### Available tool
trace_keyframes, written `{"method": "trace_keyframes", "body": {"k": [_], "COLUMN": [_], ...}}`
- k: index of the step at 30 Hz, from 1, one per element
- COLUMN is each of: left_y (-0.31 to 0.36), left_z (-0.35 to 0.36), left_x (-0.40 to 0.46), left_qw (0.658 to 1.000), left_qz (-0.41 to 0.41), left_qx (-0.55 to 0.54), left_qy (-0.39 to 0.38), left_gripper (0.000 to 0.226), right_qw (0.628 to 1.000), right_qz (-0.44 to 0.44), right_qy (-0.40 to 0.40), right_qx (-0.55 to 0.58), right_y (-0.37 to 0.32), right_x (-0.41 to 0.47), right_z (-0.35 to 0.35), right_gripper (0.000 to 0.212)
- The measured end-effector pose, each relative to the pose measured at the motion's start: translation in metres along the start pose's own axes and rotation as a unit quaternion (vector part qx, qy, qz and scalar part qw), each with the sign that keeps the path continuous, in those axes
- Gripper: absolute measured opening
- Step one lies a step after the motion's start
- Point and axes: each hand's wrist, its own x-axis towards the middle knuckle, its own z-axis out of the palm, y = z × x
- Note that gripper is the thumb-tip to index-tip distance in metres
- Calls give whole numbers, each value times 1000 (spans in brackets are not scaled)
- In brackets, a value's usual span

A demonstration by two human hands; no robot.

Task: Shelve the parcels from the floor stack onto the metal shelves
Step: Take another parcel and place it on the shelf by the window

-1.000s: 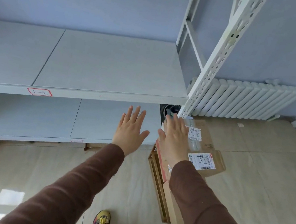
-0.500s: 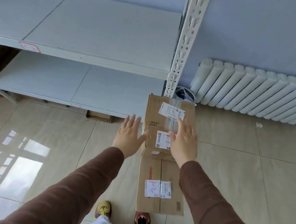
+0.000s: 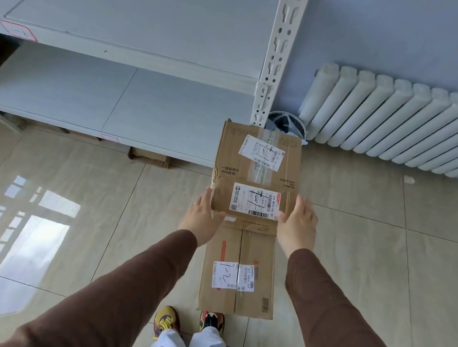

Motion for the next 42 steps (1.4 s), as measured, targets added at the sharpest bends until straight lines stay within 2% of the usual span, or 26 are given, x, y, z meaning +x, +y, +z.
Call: {"method": "trace_keyframes", "body": {"k": [8,17,23,27,31,36,42], "left_y": [-13,-23,-28,-40,-50,-49,-51], "left_z": [5,1,7,1,-44,-152,-295], "left_x": [8,23,26,7,-25,-74,-151], "left_qw": [999,998,988,969,947,888,809], "left_qz": [19,45,19,-11,-10,16,102], "left_qx": [-15,-33,-153,-244,-246,-270,-307], "left_qy": [-24,-35,-33,48,208,373,491], "left_gripper": [77,70,61,61,55,48,43], "right_qw": [1000,993,983,987,985,967,907], "right_qz": [21,75,118,89,22,-84,-228], "right_qy": [6,15,27,43,42,41,56], "right_qx": [13,93,136,129,164,238,349], "right_y": [6,2,-6,-29,-79,-183,-335], "right_x": [1,5,4,-25,-66,-107,-150], "right_z": [15,35,38,35,26,3,-44], "right_gripper": [71,72,63,62,64,66,62]}}
